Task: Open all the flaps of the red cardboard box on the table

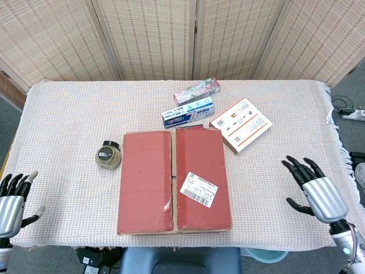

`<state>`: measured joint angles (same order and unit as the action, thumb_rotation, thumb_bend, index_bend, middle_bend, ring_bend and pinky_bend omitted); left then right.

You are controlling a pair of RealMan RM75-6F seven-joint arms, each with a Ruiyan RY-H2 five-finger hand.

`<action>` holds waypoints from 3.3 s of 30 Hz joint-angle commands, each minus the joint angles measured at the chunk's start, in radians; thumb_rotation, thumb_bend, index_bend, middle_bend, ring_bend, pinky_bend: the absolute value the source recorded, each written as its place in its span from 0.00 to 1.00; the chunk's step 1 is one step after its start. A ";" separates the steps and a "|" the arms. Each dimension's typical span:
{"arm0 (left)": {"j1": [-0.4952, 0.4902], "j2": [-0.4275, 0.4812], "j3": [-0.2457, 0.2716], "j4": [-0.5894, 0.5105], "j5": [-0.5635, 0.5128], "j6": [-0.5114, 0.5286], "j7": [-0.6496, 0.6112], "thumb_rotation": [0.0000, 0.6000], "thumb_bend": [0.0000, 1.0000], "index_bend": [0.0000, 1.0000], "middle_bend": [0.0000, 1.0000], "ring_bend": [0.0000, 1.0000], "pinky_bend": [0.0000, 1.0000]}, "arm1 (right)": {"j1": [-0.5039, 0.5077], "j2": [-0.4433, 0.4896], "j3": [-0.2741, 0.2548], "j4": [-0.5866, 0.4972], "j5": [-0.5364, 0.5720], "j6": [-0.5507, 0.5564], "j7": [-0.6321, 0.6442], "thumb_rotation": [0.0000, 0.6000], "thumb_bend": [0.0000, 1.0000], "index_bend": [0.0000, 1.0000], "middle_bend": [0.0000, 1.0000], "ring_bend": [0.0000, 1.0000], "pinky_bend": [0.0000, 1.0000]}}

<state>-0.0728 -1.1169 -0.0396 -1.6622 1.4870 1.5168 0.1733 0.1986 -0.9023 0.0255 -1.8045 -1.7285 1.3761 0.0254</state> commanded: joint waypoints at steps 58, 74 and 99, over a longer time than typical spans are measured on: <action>0.034 0.039 0.004 -0.043 -0.027 0.004 0.001 1.00 0.29 0.13 0.19 0.12 0.00 | 0.712 -0.164 0.162 -0.285 0.273 -0.632 -0.255 0.34 0.01 0.42 0.46 0.38 0.00; 0.003 0.063 -0.026 -0.035 -0.032 -0.014 -0.004 1.00 0.29 0.13 0.18 0.12 0.00 | 0.610 -0.038 0.157 -0.343 0.185 -0.462 -0.166 0.33 0.01 0.43 0.49 0.45 0.00; -0.237 0.152 -0.092 -0.072 0.148 -0.189 -0.226 1.00 0.29 0.14 0.18 0.12 0.00 | 0.223 0.249 0.035 -0.285 0.056 -0.064 0.077 0.32 0.01 0.43 0.49 0.47 0.00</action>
<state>-0.2613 -0.9903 -0.1240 -1.7147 1.5980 1.3744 0.0032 0.4702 -0.6723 0.0888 -2.1348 -1.6721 1.2709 0.0445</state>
